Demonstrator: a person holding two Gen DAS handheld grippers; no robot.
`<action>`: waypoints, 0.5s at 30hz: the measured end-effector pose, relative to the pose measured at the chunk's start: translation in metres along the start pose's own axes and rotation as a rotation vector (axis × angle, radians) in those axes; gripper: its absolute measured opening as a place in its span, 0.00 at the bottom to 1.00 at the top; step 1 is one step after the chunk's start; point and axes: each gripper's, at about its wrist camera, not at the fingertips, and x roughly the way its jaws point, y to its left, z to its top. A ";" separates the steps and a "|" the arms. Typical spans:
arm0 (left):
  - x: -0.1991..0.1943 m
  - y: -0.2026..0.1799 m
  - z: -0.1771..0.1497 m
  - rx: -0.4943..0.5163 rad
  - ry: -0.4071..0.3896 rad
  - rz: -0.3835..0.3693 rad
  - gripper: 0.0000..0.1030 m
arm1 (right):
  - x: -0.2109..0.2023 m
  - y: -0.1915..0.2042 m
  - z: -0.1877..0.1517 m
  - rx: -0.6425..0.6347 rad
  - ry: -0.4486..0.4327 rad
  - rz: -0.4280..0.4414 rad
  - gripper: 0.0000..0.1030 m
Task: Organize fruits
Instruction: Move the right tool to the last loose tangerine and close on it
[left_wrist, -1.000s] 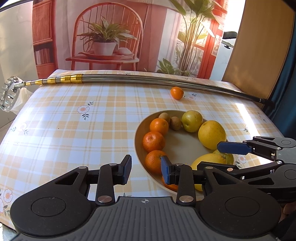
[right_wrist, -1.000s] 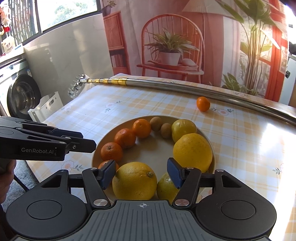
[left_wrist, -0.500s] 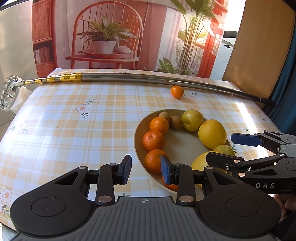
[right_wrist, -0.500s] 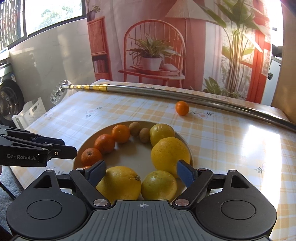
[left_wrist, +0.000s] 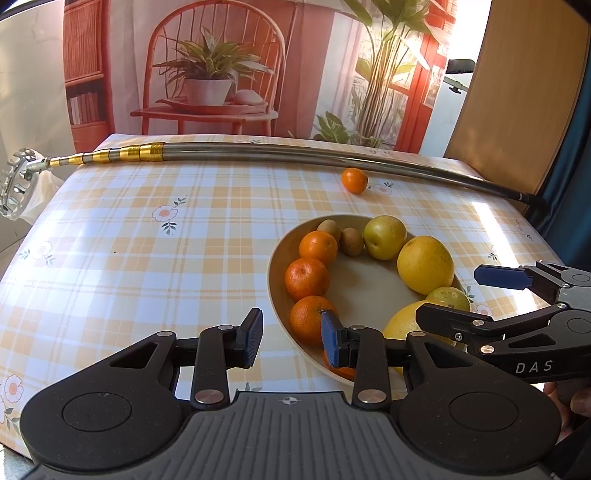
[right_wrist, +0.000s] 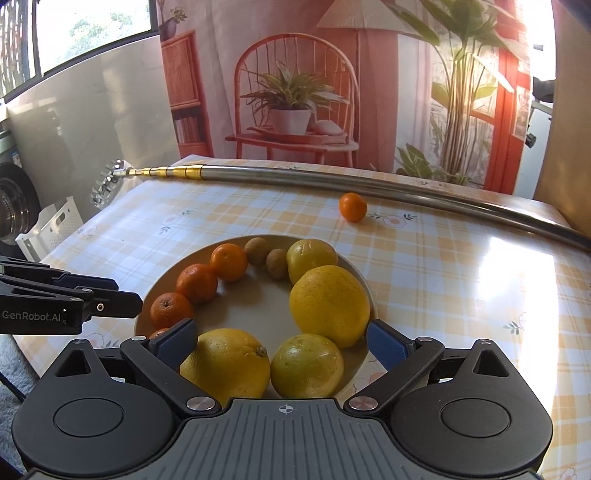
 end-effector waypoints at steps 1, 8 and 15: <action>0.000 0.000 0.000 0.000 0.000 0.000 0.35 | 0.000 0.000 0.000 -0.001 0.000 0.000 0.94; 0.001 0.000 0.000 -0.001 0.000 0.000 0.35 | 0.000 -0.001 0.000 -0.001 0.000 0.000 0.95; 0.001 0.000 0.001 -0.001 0.000 0.000 0.35 | 0.000 -0.001 0.000 -0.001 -0.001 0.000 0.95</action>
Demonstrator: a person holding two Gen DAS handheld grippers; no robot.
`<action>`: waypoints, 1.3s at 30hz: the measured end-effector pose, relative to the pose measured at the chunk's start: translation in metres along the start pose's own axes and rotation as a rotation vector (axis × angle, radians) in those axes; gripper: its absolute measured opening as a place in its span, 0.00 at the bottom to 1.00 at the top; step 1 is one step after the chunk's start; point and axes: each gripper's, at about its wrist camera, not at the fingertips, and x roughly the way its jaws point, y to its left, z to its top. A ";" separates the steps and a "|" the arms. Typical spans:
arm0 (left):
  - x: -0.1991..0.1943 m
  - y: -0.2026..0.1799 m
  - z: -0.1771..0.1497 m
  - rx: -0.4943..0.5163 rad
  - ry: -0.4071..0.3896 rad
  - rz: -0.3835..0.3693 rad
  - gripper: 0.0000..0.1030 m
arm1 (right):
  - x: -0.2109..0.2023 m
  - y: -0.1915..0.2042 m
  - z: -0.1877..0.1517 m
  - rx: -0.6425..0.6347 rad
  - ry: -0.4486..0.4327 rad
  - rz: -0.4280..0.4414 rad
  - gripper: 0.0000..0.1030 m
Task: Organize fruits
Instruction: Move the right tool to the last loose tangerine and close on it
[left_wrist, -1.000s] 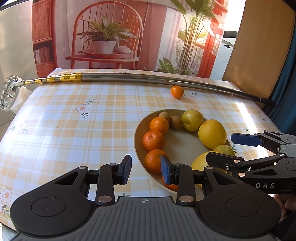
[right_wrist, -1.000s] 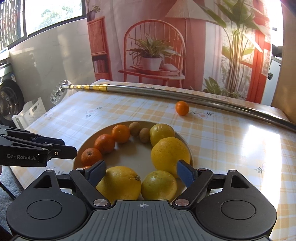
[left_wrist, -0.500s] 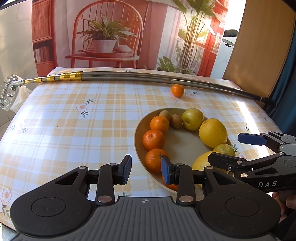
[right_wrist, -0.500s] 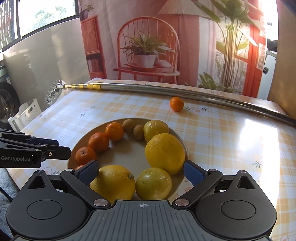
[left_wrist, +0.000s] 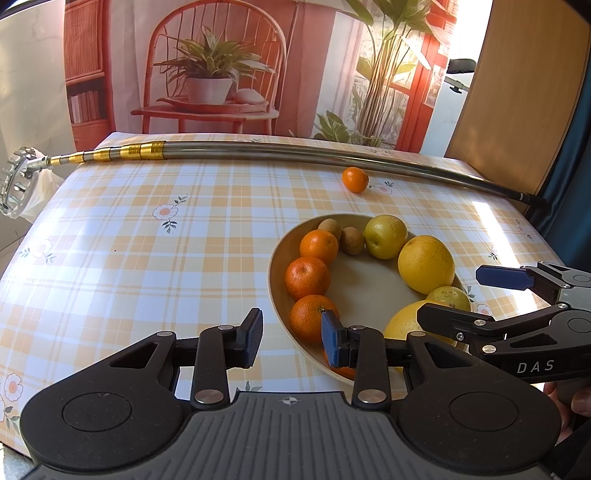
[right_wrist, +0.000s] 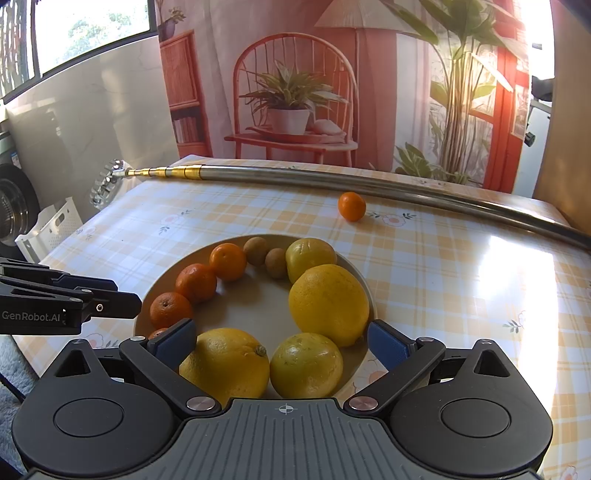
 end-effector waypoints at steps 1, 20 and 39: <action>0.000 0.000 0.000 0.000 0.000 0.000 0.35 | 0.000 0.000 0.000 -0.001 0.000 0.000 0.95; -0.017 0.029 0.053 -0.039 -0.138 0.061 0.55 | -0.025 -0.072 0.068 0.084 -0.160 -0.035 0.94; 0.007 0.029 0.094 -0.005 -0.190 0.019 0.87 | 0.029 -0.111 0.090 0.030 -0.163 -0.077 0.84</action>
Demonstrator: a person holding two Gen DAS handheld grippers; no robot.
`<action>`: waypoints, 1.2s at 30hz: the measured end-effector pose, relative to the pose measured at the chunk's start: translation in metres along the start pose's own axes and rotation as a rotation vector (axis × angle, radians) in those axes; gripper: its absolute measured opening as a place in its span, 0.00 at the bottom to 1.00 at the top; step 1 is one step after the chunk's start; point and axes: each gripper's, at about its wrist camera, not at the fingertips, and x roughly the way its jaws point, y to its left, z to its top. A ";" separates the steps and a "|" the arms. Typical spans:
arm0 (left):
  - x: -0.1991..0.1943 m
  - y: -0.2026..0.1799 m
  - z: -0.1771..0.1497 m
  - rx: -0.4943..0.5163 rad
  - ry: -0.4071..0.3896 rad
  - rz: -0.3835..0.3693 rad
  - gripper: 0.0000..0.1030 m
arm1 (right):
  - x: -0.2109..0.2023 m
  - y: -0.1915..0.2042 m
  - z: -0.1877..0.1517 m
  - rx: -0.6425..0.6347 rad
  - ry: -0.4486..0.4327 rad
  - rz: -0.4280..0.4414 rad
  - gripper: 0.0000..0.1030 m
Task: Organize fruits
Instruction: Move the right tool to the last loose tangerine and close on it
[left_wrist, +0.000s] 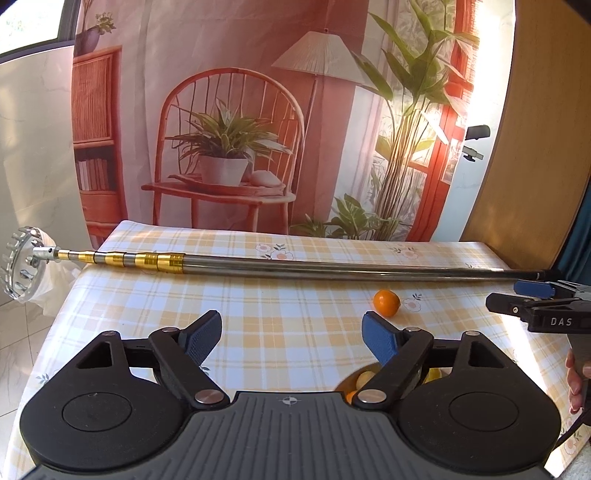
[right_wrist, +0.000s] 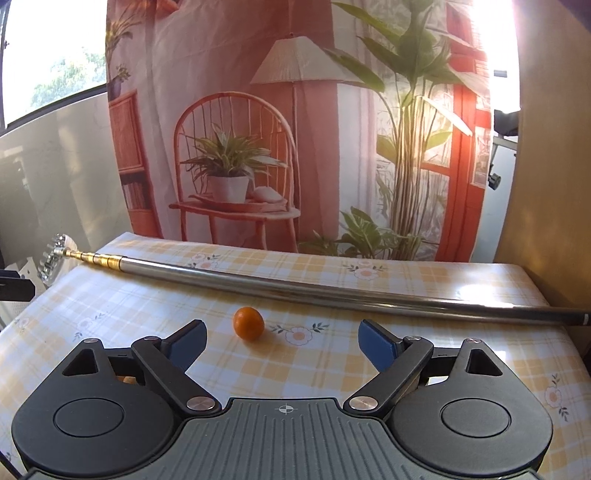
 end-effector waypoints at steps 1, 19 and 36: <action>0.001 0.000 -0.001 -0.003 0.000 -0.003 0.88 | 0.004 0.002 0.000 -0.006 -0.003 0.013 0.84; 0.048 0.004 0.011 -0.022 0.034 0.023 0.90 | 0.112 -0.003 0.011 0.023 0.091 0.116 0.58; 0.072 0.004 0.000 -0.003 0.041 0.035 0.90 | 0.169 0.020 0.003 0.001 0.230 0.166 0.32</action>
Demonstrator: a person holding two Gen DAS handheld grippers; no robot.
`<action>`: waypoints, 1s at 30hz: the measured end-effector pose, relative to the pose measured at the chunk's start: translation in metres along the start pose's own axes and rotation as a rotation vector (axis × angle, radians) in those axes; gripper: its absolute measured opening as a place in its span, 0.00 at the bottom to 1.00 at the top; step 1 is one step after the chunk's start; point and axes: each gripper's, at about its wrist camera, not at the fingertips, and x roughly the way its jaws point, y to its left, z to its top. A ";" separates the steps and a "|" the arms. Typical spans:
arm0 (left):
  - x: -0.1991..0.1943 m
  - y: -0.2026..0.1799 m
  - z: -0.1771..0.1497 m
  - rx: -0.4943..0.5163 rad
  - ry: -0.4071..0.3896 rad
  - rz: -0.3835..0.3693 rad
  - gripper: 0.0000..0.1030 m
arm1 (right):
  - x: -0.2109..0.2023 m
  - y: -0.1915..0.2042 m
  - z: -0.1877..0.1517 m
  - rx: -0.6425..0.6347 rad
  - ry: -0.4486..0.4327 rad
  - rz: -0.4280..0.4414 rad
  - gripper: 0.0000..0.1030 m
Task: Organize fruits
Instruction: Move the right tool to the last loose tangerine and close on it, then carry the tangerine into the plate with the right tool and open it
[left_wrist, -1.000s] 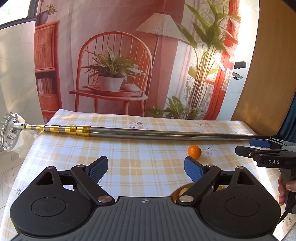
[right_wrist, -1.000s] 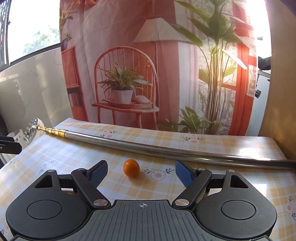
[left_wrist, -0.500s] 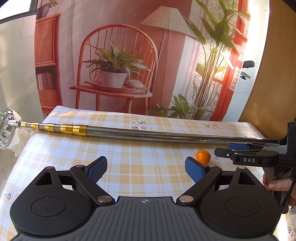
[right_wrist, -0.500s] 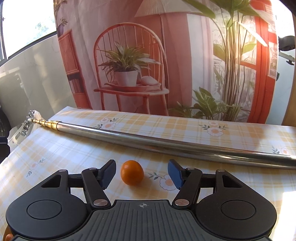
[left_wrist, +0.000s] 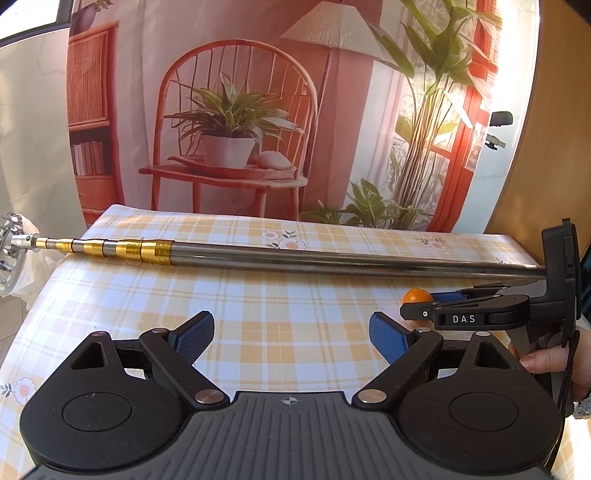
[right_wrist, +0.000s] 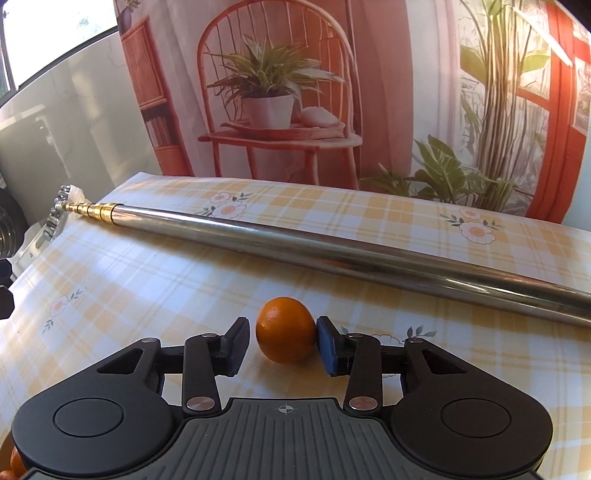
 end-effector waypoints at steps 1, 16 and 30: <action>0.000 -0.001 -0.001 0.008 0.004 0.002 0.90 | 0.000 0.000 0.000 0.001 0.003 0.000 0.32; -0.014 -0.010 -0.010 0.048 0.027 -0.010 0.90 | -0.050 0.019 -0.016 -0.027 -0.004 0.046 0.31; -0.041 -0.023 -0.026 0.081 0.036 -0.029 0.90 | -0.119 0.055 -0.047 -0.015 -0.046 0.095 0.31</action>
